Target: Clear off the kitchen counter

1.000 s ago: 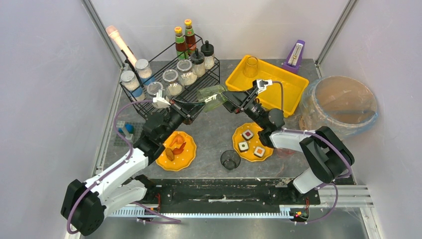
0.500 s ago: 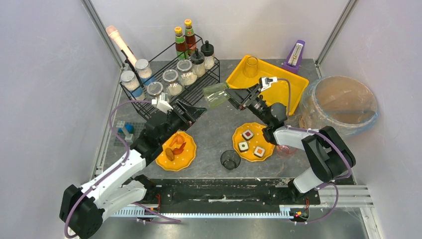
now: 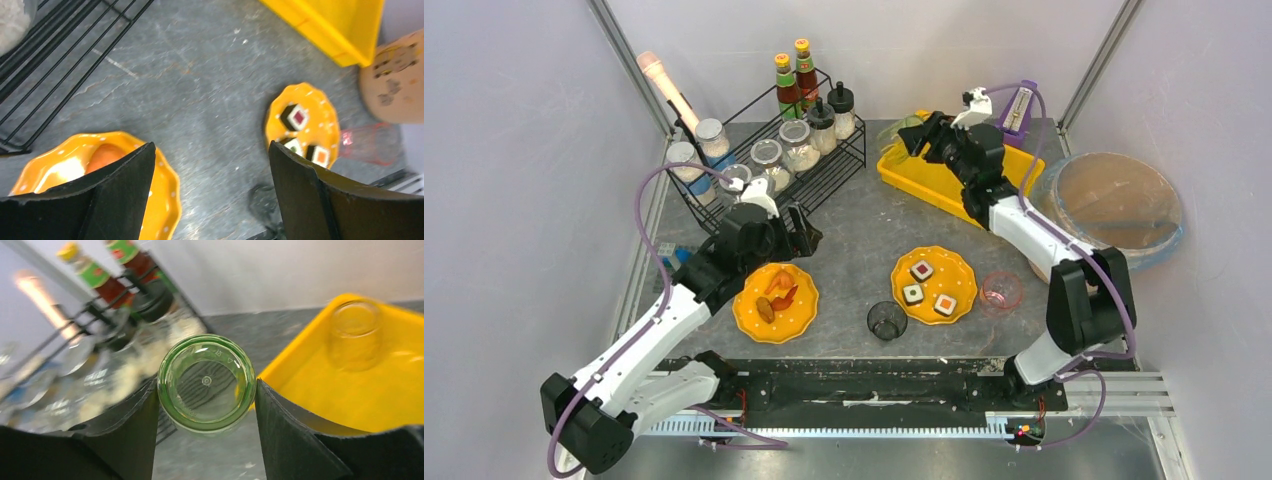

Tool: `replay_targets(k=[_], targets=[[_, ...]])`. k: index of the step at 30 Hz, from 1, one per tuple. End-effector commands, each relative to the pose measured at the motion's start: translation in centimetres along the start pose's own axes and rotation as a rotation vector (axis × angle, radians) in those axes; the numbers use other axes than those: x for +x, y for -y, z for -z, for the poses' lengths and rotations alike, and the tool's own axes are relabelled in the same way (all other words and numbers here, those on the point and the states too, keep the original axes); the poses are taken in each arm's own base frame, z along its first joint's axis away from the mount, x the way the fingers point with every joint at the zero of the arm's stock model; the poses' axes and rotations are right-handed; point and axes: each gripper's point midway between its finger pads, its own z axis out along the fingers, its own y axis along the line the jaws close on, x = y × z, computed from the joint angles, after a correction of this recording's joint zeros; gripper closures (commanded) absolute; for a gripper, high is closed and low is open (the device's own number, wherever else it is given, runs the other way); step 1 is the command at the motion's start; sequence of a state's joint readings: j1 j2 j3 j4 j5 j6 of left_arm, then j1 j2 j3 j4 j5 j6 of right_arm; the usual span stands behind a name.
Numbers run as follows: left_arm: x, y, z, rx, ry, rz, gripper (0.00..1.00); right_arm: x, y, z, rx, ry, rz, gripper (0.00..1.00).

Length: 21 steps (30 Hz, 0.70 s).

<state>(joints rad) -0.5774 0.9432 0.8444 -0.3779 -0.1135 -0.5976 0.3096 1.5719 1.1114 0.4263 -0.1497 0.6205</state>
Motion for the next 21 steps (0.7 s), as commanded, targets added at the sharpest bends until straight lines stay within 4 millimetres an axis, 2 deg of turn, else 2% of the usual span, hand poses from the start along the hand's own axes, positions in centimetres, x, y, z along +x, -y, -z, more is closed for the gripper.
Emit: replay_targets(k=[1, 6, 9, 16, 19, 21], targets=[[0.9, -1.4, 0.3, -0.048, -0.08, -0.152, 0.11, -1.5, 7.1, -2.1, 0.302, 0.004, 0.318, 1.0], [1.8, -1.3, -0.1, -0.038, -0.139, -0.188, 0.11, -1.0, 10.6, -5.6, 0.395, 0.008, 0.395, 1.0], [2.1, -1.2, -0.3, -0.029, -0.154, -0.197, 0.11, -0.1, 12.2, -7.3, 0.423, 0.016, 0.41, 1.0], [2.8, -0.4, -0.8, 0.015, -0.191, -0.197, 0.11, 4.2, 15.4, -10.2, 0.446, -0.033, 0.399, 0.99], [3.1, 0.0, -0.9, 0.043, -0.211, -0.204, 0.12, 5.6, 15.4, -11.2, 0.409, -0.046, 0.387, 0.91], [3.3, 0.1, -0.9, 0.052, -0.219, -0.21, 0.12, 6.3, 15.5, -11.7, 0.393, -0.054, 0.388, 0.8]])
